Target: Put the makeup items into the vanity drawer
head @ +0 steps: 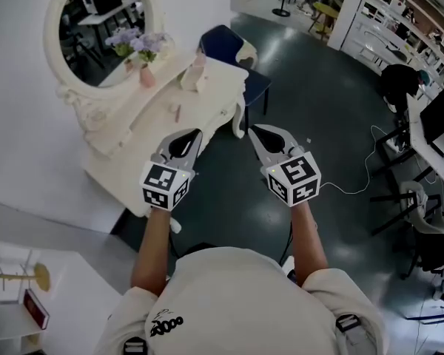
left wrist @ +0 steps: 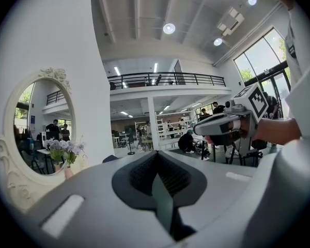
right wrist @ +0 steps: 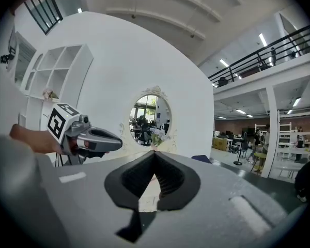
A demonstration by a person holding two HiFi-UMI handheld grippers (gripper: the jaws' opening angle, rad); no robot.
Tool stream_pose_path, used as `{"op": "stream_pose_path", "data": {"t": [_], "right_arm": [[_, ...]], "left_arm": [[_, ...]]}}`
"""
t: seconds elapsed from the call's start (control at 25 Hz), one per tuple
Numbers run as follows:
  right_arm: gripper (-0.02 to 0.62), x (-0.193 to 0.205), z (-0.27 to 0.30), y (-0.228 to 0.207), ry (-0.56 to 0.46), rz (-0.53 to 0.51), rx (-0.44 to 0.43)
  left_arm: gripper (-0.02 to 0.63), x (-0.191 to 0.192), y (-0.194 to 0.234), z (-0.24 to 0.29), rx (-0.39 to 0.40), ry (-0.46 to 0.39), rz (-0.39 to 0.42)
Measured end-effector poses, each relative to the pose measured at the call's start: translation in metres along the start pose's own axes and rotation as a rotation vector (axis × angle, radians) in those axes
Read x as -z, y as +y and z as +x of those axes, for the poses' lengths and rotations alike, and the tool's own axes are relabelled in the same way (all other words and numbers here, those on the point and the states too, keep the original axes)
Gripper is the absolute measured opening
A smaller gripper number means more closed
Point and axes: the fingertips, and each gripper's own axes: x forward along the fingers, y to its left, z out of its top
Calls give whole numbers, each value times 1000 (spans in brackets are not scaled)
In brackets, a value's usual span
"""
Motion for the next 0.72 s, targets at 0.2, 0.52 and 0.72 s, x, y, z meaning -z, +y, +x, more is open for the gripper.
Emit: {"op": "stream_pose_path", "data": {"t": [0.2,0.52,0.72], "right_arm": [[2,5,-4,-23,-14,29,-23],[2,20,24,-66,26,54,-18],[2,30,71,-95,39,63,0]], "left_arm": [[17,3,-11,24,-6,3,-16],[17,2,4,76,24,5,2],[17,18,45,115,33,13,-1]]}}
